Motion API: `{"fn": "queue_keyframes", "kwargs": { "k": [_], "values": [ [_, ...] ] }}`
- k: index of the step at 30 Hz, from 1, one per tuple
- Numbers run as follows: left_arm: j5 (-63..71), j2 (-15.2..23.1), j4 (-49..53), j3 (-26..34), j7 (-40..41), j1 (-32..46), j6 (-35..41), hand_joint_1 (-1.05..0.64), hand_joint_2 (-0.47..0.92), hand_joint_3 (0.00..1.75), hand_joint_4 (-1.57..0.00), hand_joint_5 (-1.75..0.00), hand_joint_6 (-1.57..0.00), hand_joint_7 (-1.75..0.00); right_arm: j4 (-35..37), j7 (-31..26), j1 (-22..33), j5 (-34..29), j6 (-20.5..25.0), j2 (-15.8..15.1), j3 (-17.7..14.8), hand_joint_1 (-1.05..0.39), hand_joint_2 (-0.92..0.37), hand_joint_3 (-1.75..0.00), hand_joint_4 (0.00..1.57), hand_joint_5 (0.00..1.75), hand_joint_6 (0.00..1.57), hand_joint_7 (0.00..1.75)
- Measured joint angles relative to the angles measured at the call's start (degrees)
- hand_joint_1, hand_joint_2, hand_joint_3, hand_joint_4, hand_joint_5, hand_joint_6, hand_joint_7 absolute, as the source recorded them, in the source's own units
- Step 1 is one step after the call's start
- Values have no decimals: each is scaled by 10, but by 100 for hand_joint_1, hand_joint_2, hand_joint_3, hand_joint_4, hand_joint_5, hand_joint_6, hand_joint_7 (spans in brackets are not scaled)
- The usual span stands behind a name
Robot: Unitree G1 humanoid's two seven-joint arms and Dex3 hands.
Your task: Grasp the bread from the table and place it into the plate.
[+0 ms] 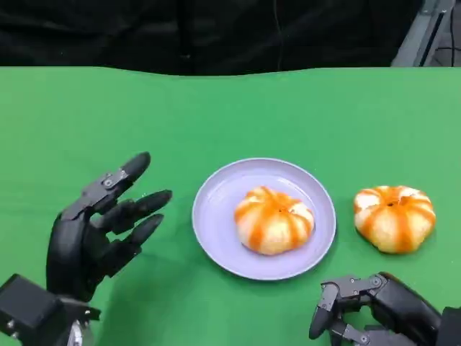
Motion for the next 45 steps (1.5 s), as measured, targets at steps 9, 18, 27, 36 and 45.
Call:
{"fn": "queue_keyframes", "kwargs": {
  "k": [9,18,27,36,45],
  "values": [
    [0,0,0,4,0,2,0,-44,92,12,-94,-1,-67,0,-4,0,1,0,6,0,0,-4,-92,-48,71,157,79,109],
    [0,0,0,4,0,2,0,-44,92,12,-94,0,-67,0,-5,-1,1,0,7,0,0,-4,-92,-48,71,157,79,109],
    [0,0,0,4,0,2,0,-44,92,12,-94,0,-67,0,-6,-1,1,0,7,0,0,-4,-92,-48,71,157,79,109],
    [0,0,0,4,0,6,0,-44,92,11,-95,-1,-68,0,-9,0,1,0,10,0,0,-2,-92,-49,72,158,80,110],
    [0,0,0,4,0,6,0,-43,92,11,-95,0,-68,0,-13,0,2,0,14,0,0,-2,-92,-49,72,158,79,110]
  ]
}}
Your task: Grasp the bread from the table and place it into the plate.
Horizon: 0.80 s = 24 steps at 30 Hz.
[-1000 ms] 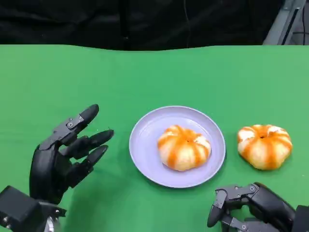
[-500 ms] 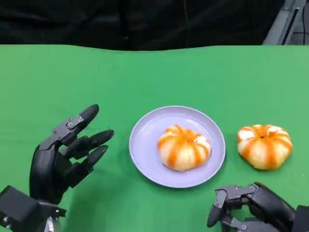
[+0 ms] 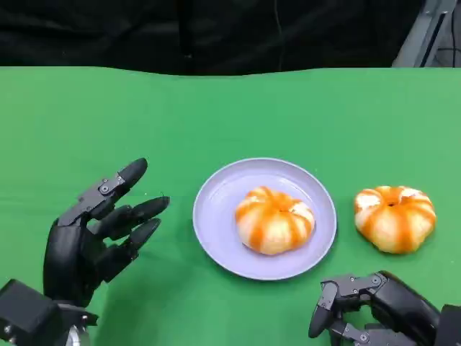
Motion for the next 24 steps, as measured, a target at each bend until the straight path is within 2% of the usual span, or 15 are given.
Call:
{"fn": "queue_keyframes", "kwargs": {
  "k": [24],
  "values": [
    [0,0,0,0,0,0,0,-43,92,11,-96,0,-68,0,0,0,0,0,0,0,0,-2,-92,-49,72,158,79,111]
  ]
}}
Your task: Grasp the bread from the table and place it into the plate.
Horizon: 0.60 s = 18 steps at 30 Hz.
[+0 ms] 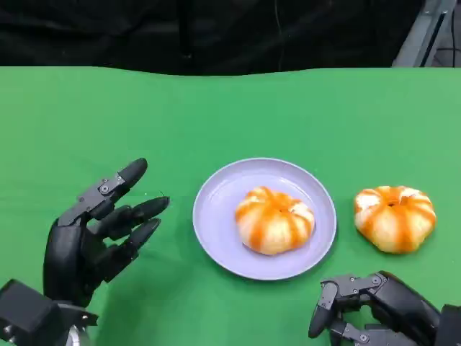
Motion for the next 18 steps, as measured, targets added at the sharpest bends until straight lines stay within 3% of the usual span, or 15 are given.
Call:
{"fn": "queue_keyframes", "kwargs": {
  "k": [18],
  "values": [
    [0,0,0,0,0,0,0,-43,92,11,-96,0,-69,0,0,0,0,0,1,0,0,-2,-92,-49,72,158,79,111]
  ]
}}
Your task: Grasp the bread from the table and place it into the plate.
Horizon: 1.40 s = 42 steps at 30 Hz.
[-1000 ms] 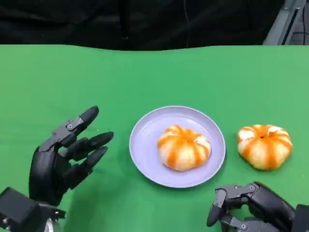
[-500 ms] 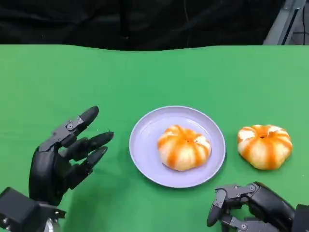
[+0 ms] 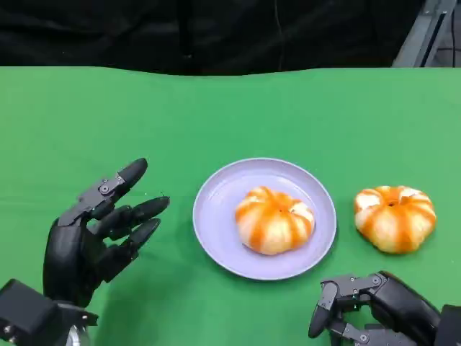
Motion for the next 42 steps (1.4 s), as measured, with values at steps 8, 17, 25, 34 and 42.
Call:
{"fn": "queue_keyframes", "kwargs": {
  "k": [8,17,25,34,42],
  "values": [
    [0,0,0,0,0,0,0,-43,92,11,-96,0,-69,0,0,0,0,0,0,0,0,-2,-92,-49,72,158,79,111],
    [0,0,0,0,0,0,0,-43,92,11,-96,0,-69,0,0,0,0,0,0,0,0,-2,-92,-49,72,158,79,111],
    [0,0,0,0,0,0,0,-43,92,11,-96,0,-69,0,0,0,0,0,0,0,0,-2,-92,-49,72,158,79,111],
    [0,0,0,0,0,0,0,-43,92,11,-96,0,-69,0,0,0,0,0,0,0,0,-2,-92,-49,72,158,79,111],
    [0,0,0,0,0,0,0,-43,92,11,-96,0,-69,0,0,0,0,0,0,0,0,-2,-92,-49,72,158,79,111]
  ]
}}
